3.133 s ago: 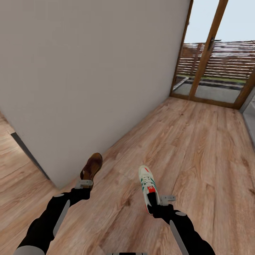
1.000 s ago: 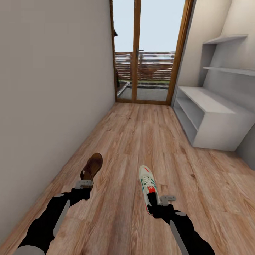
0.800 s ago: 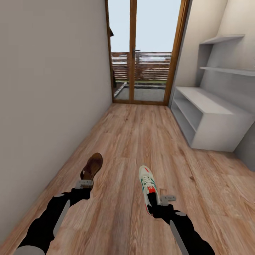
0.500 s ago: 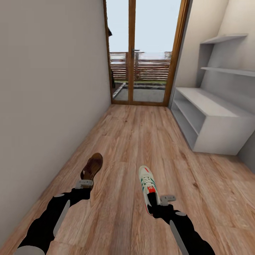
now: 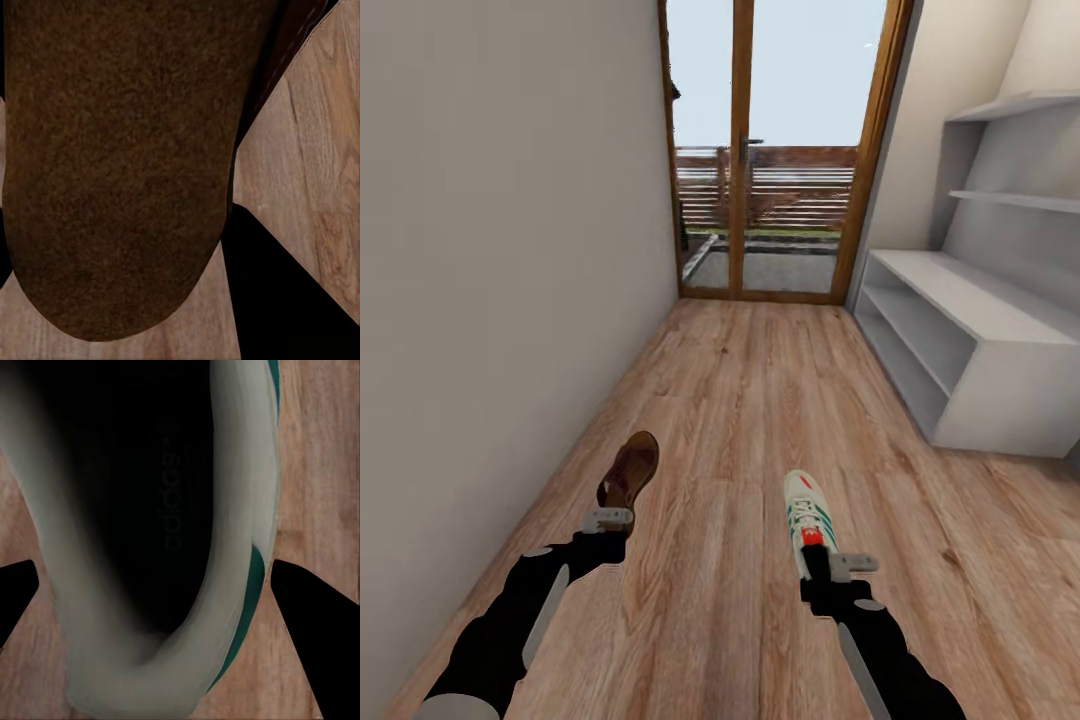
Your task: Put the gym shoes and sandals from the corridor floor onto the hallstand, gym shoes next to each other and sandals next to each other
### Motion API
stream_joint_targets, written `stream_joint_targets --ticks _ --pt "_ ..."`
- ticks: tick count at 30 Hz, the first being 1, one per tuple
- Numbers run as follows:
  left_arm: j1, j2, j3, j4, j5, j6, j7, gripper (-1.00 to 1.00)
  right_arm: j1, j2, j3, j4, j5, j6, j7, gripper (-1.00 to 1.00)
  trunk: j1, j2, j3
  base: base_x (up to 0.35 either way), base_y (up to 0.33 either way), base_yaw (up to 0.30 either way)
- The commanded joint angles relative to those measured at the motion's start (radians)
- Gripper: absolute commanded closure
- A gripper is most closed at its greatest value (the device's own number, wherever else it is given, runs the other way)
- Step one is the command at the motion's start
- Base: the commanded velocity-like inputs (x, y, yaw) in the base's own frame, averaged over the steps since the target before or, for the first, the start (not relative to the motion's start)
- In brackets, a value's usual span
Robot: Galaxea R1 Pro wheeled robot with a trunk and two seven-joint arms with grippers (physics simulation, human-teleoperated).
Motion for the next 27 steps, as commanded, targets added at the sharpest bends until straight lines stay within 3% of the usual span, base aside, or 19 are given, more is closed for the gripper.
stream_joint_targets --ticks 1,11,27 --pt "0.0 -0.005 0.002 -0.001 0.005 0.007 -0.005 1.0 -0.001 -0.001 0.002 -0.003 -0.013 0.003 -0.033 1.0 0.0 0.0 -0.001 0.313 0.184 0.0" --pt "0.0 -0.02 0.002 0.0 0.005 0.005 -0.004 1.0 -0.001 -0.002 0.003 -0.009 -0.015 0.002 -0.071 1.0 0.0 0.0 -0.001 0.313 0.184 0.0" --pt "0.0 -0.02 0.002 -0.001 0.005 0.005 -0.006 1.0 -0.001 -0.002 0.003 -0.009 -0.015 0.003 -0.07 1.0 0.0 0.0 0.006 0.313 0.184 -0.201"
